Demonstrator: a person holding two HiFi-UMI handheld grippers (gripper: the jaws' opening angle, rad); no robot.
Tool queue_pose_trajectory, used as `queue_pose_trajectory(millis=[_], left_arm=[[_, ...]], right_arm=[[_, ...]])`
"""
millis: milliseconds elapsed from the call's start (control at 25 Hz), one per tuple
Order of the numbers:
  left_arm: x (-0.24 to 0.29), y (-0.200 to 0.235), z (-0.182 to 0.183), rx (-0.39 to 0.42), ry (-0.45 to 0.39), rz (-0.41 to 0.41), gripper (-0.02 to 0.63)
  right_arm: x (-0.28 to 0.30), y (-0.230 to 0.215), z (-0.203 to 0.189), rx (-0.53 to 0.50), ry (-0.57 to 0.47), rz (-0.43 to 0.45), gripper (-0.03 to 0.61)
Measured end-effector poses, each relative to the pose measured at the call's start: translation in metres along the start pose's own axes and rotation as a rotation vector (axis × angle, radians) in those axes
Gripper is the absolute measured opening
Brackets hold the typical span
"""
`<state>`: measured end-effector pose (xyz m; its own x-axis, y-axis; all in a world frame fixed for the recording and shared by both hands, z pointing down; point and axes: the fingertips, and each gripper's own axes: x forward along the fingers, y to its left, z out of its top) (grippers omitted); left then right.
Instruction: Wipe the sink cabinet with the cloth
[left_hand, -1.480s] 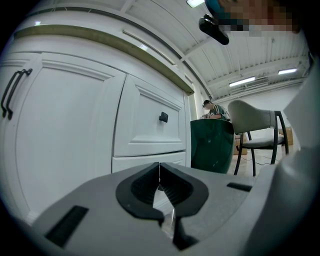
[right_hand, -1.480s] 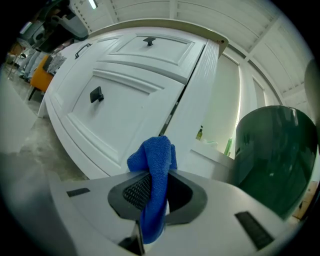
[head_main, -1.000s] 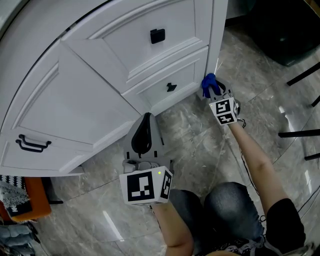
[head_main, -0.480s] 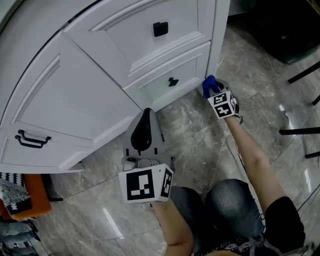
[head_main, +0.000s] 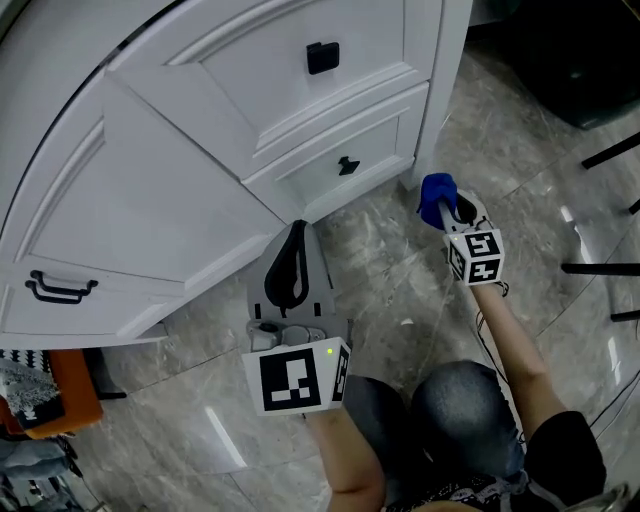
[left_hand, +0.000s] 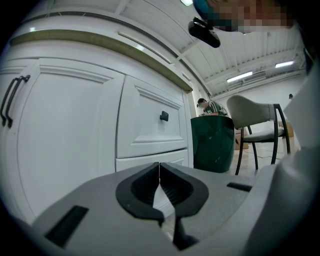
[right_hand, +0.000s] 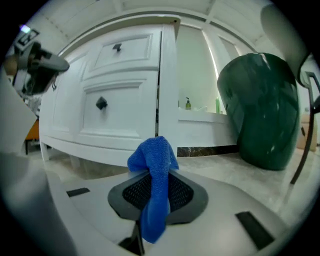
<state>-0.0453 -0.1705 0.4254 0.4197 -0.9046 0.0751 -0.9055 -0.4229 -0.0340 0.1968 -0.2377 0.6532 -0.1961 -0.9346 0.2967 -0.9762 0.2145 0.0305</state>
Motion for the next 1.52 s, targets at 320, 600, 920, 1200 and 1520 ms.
queue_pose_trajectory(millis=[320,600,920,1200,1520], left_arm=[[0.008,-0.030,0.039,-0.036,0.016,-0.049,0.006],[-0.056,-0.087,0.149,0.164,0.202,-0.287,0.006],[-0.120,-0.079,0.362,0.051,0.267,-0.194,0.006],[-0.170,-0.072,0.537,-0.187,0.152,0.032,0.006],[-0.257,-0.054,0.612,-0.165,0.154,0.222,0.006]], right_arm=[[-0.099,0.060,0.132,0.094,-0.068,0.152,0.060],[-0.196,0.100,0.282,0.023,-0.024,0.223,0.060],[-0.327,0.071,0.456,-0.086,0.150,0.236,0.060],[-0.406,0.016,0.602,-0.109,0.129,0.216,0.060],[-0.441,0.017,0.675,-0.053,0.030,0.265,0.060]])
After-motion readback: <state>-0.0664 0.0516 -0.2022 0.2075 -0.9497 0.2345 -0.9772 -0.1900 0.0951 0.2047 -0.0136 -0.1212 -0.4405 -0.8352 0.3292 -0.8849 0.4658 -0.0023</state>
